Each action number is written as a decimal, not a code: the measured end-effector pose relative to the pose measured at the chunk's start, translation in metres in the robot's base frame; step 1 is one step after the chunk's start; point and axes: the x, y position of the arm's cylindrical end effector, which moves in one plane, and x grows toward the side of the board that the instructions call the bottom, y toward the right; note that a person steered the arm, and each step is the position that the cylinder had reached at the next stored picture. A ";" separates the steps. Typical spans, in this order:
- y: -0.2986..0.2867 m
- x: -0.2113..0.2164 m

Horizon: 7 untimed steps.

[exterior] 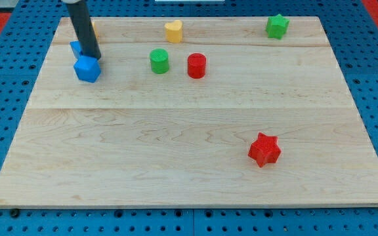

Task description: Push the green circle and blue cube towards the bottom side

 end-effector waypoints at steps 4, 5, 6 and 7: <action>0.021 0.045; 0.002 0.043; 0.005 0.040; 0.009 0.040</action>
